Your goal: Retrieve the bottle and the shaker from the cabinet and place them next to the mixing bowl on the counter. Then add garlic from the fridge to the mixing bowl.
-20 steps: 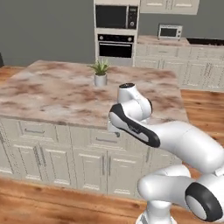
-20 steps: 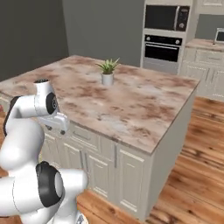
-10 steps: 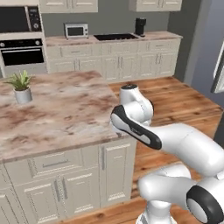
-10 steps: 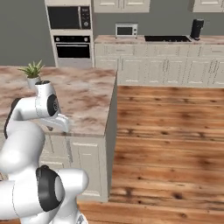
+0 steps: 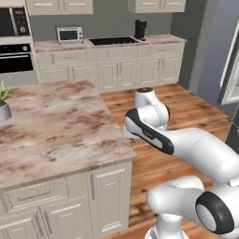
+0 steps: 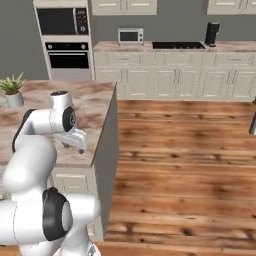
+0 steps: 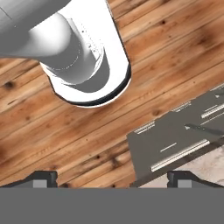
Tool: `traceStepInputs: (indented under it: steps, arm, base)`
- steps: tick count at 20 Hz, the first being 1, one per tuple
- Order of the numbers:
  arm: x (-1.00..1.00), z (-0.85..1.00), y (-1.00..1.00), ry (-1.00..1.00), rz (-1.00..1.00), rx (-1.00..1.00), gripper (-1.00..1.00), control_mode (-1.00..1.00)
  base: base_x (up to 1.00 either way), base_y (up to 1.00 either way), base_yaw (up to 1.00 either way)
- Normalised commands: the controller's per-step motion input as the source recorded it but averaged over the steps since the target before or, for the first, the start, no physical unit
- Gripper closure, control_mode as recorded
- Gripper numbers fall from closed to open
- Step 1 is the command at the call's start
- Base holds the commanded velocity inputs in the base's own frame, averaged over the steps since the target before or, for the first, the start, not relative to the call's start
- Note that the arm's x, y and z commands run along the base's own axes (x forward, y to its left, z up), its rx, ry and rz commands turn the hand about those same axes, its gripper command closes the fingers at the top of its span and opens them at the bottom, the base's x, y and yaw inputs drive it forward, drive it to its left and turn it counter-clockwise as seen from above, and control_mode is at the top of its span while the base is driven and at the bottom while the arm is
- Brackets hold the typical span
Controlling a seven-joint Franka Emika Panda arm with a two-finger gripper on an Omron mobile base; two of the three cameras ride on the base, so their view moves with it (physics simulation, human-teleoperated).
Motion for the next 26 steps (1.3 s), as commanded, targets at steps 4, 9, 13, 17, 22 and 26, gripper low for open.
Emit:
traceStepInputs:
  steps: [4, 9, 13, 17, 22, 26]
  arm:
    - [0.00, 0.00, 0.00, 0.00, 0.00, 0.00, -1.00, 1.00]
    - [0.00, 0.00, 0.00, 0.00, 0.00, 0.00, -1.00, 1.00]
    - [0.00, 0.00, 0.00, 0.00, 0.00, 0.00, -1.00, 1.00]
    - [0.00, 0.00, 0.00, 0.00, 0.00, 0.00, -1.00, 1.00]
    - [0.00, 0.00, 0.00, 0.00, 0.00, 0.00, -1.00, 1.00]
    - [0.00, 0.00, 0.00, 0.00, 0.00, 0.00, -1.00, 1.00]
  base:
    - [0.06, -0.45, -0.23]
    - [0.28, -0.20, -0.72]
    - [0.34, -0.06, -0.77]
    - [0.64, -0.11, -0.55]
    - [0.95, 0.00, -0.33]
    - [0.73, 0.21, -0.13]
